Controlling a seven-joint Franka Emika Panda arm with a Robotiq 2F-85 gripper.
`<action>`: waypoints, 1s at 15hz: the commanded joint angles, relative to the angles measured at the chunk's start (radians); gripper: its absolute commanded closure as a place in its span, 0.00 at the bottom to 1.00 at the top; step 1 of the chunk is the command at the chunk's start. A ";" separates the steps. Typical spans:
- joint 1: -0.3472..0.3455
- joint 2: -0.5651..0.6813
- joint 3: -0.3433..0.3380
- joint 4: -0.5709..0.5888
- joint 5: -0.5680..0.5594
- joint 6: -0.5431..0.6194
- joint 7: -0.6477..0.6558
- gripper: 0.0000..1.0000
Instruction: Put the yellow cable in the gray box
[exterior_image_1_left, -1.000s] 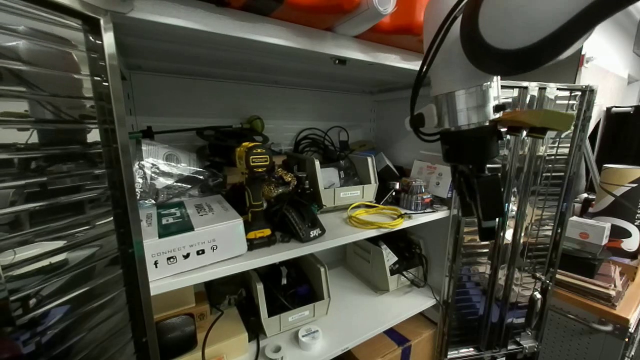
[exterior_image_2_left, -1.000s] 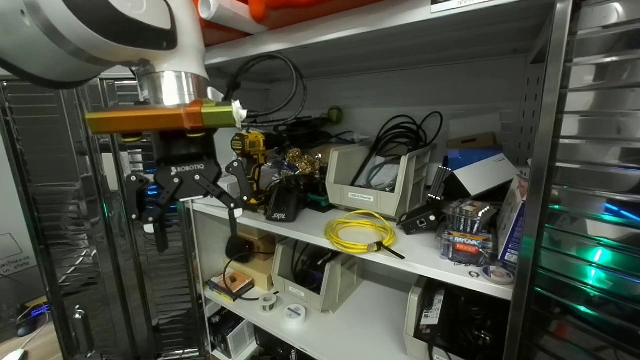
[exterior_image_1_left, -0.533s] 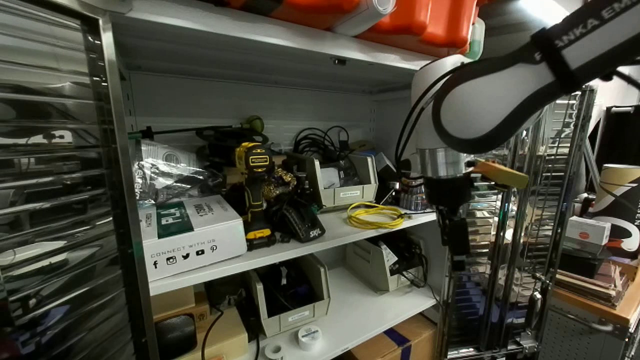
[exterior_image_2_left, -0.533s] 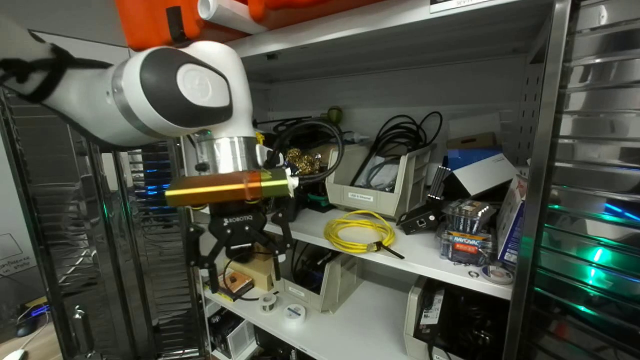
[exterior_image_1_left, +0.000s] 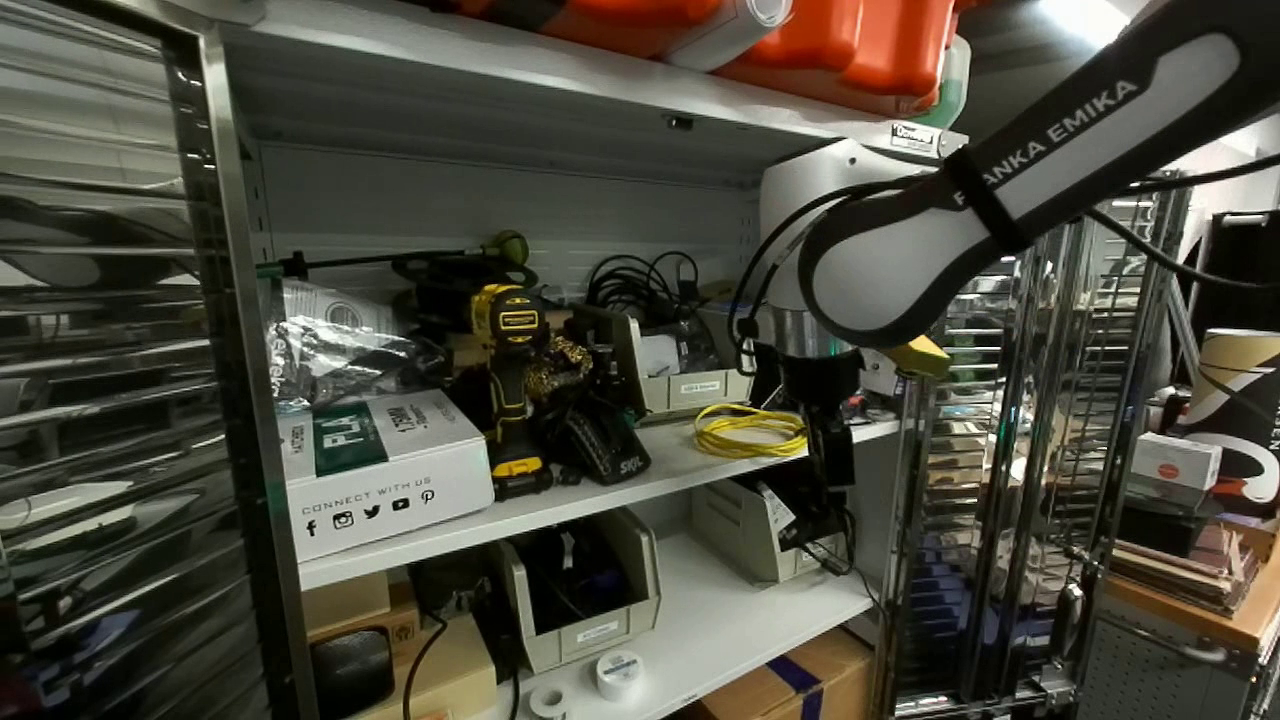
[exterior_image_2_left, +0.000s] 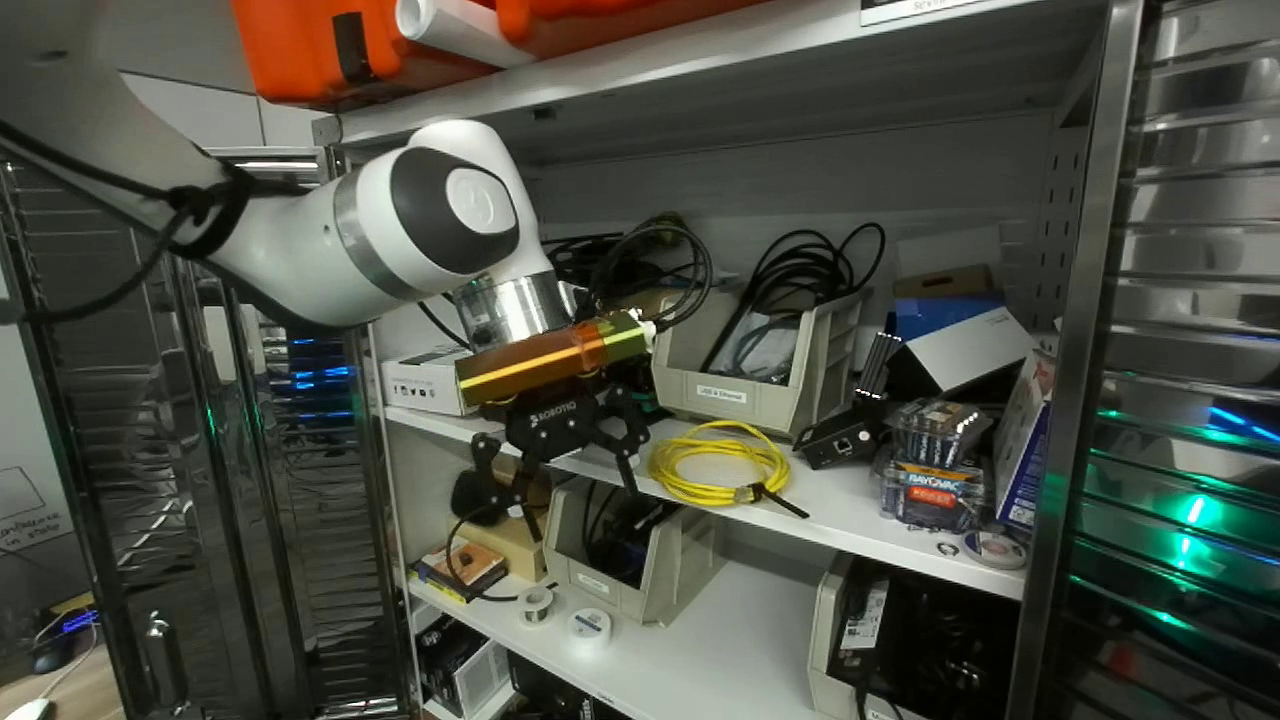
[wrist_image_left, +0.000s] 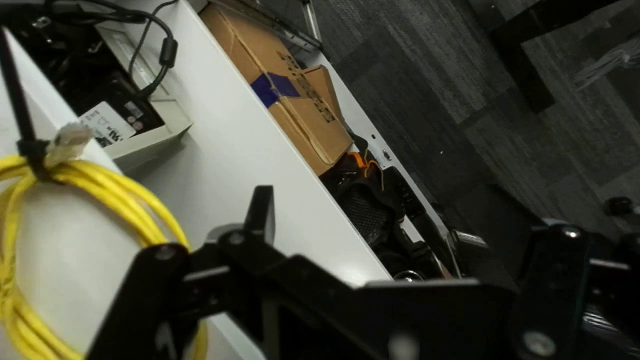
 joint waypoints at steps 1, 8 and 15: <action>-0.020 0.056 0.023 0.088 -0.063 0.053 -0.009 0.00; -0.046 0.157 0.020 0.214 -0.054 0.092 -0.041 0.00; -0.060 0.298 0.020 0.376 -0.059 0.032 -0.051 0.00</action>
